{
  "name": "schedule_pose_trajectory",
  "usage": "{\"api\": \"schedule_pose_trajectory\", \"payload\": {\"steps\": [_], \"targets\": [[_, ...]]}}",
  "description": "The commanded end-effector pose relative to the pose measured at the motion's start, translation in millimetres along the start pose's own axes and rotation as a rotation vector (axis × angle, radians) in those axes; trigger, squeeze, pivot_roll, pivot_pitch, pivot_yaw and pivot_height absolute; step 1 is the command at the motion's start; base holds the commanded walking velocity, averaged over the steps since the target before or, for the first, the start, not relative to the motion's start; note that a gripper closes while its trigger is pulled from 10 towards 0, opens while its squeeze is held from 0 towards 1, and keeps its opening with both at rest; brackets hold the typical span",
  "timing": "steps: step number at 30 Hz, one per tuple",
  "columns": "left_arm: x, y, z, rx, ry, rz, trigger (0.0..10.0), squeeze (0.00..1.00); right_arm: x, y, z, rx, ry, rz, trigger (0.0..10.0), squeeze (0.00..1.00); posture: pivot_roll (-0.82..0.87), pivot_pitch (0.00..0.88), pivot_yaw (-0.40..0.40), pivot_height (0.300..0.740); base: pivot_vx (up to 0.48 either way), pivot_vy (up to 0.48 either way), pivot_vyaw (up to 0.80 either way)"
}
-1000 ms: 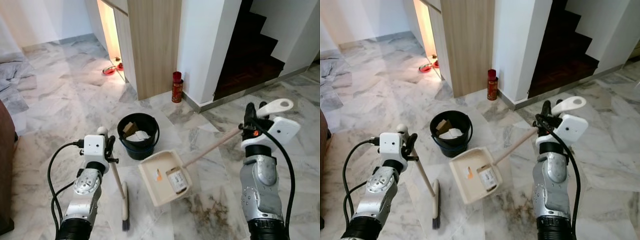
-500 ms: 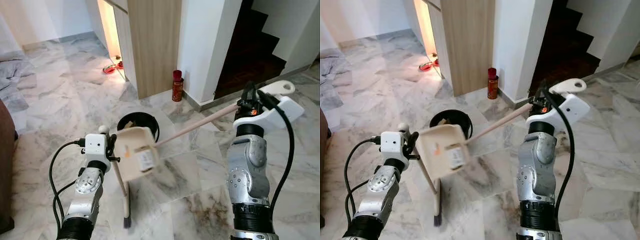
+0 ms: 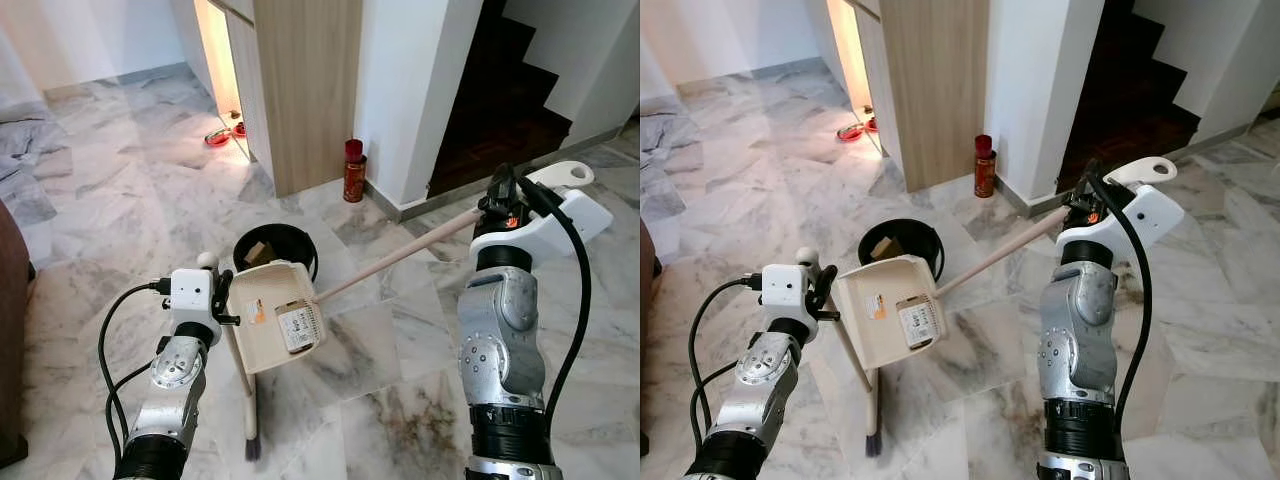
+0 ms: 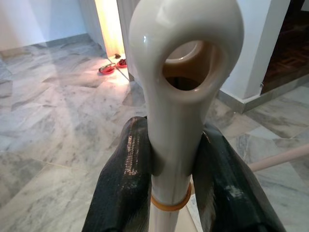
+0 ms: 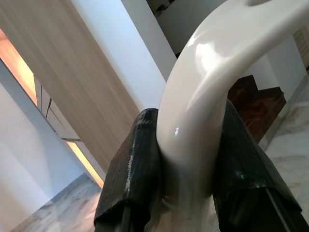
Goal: Sweep floor
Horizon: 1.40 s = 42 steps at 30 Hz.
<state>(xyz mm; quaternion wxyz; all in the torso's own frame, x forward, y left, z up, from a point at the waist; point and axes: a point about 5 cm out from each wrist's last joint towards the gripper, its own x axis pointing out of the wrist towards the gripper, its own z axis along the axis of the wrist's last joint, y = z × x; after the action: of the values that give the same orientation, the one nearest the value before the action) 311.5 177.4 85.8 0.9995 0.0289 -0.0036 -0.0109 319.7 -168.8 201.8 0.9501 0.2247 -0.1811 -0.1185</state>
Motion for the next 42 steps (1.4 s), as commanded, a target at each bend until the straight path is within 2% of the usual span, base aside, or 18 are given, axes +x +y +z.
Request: {"api": "schedule_pose_trajectory", "payload": {"steps": [1,27,35,42], "targets": [[4.0,4.5,10.3,0.009,-0.050,0.021,10.0,0.00,2.7,14.2,20.1,0.043,-0.082,0.040,10.0,0.00,-0.04,0.000,0.037,0.740,0.266,0.000,0.00],[5.2,4.9,11.4,0.010,-0.056,0.025,10.0,0.00,1.9,18.2,14.6,0.031,-0.052,0.074,10.0,0.00,-0.03,0.000,0.032,0.740,0.315,0.000,0.00],[5.5,4.9,11.5,0.012,-0.056,0.024,10.0,0.00,1.2,20.8,14.2,0.033,-0.049,0.091,10.0,0.00,-0.03,0.000,0.033,0.740,0.324,0.000,0.57],[5.6,5.0,11.7,0.012,-0.058,0.025,10.0,0.00,1.0,21.3,13.9,0.042,-0.044,0.094,10.0,0.00,-0.03,0.000,0.033,0.740,0.326,0.000,0.00]]}}
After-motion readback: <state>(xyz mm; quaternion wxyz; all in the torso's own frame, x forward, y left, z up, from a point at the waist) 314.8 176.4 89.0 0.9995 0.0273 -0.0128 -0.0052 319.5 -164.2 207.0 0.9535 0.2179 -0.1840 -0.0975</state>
